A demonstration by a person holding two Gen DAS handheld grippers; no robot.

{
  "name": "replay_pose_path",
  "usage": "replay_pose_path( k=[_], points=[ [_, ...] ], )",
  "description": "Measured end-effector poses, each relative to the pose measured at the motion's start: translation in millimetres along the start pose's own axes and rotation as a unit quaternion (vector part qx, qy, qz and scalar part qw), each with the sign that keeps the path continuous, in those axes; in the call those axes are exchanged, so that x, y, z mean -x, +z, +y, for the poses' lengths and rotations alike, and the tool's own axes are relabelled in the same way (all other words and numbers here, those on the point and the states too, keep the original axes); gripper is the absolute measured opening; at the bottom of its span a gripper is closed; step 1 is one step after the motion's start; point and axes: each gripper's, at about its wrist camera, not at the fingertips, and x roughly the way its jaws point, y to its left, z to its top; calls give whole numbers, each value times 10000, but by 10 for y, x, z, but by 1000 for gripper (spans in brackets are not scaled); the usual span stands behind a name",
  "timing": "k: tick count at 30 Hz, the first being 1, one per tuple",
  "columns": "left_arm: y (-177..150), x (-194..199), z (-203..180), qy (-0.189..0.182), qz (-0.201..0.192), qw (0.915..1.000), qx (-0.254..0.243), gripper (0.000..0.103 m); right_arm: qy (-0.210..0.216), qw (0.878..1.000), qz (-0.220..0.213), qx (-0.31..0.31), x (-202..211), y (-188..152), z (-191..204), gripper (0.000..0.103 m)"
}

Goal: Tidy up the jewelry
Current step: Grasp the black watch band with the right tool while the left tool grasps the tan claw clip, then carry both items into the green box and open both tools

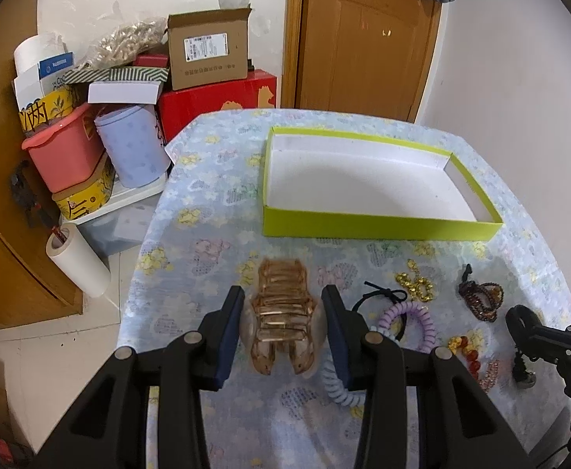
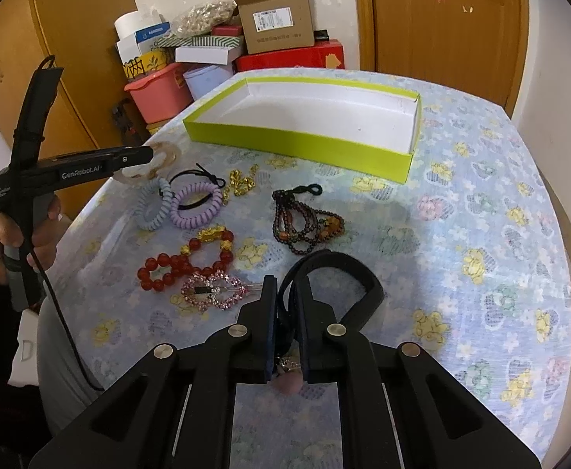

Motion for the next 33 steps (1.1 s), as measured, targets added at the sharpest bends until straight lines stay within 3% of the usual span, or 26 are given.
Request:
replay_pose_path(
  k=[10, 18, 25, 33],
  points=[
    [117, 229, -82, -66, -251, 9996, -145, 42, -14, 9997, -213, 120, 188, 94, 11, 9],
    [437, 237, -183, -243, -472, 9984, -218, 42, -31, 9986, -474, 216, 264, 365, -55, 9],
    [798, 51, -200, -517, -577, 9968, -181, 42, 0, 9971, -717, 267, 193, 778, -175, 9],
    [1009, -358, -158, -565, -526, 9970, -61, 42, -23, 9975, -607, 355, -215, 1167, -335, 9]
  ],
)
